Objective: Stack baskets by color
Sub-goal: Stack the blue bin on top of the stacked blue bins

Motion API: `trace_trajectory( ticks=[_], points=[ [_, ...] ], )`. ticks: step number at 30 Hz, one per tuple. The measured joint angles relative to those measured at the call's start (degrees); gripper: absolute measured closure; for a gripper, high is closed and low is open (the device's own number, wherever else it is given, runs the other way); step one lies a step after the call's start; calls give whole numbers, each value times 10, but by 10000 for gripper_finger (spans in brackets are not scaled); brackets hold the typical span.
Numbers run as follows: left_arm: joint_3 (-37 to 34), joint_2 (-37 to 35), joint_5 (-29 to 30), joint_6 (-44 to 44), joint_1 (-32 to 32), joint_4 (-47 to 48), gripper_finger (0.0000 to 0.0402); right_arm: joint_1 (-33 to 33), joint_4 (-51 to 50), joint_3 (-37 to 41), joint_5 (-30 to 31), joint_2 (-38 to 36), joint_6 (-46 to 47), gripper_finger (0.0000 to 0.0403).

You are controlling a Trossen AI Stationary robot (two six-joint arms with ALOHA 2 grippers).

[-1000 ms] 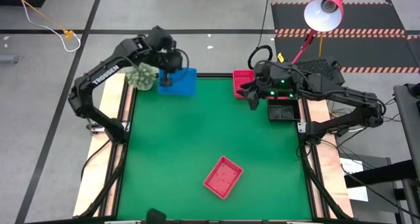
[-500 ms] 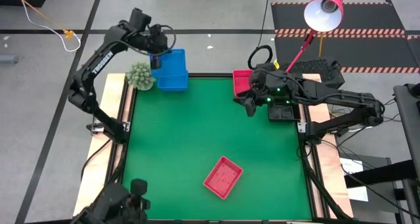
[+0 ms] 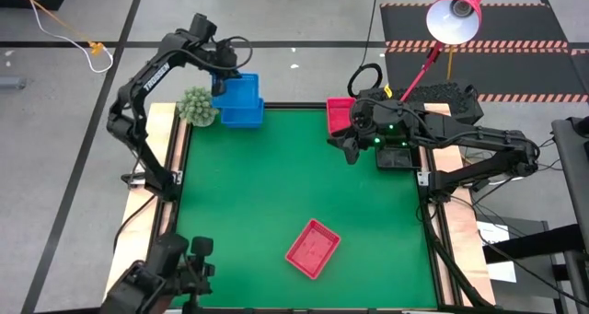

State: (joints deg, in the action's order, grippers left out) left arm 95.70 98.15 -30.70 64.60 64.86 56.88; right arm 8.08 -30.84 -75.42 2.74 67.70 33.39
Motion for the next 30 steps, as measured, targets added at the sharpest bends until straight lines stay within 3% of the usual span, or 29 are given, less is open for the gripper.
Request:
trace_trajectory(
  ticks=[18, 30],
  points=[
    [0, 122, -38, 50, 4, 0, 398, 0, 0, 0, 1, 0, 0, 248],
    [0, 153, -40, 62, 15, 0, 398, 1, 7, 0, 4, 0, 0, 248]
  ],
)
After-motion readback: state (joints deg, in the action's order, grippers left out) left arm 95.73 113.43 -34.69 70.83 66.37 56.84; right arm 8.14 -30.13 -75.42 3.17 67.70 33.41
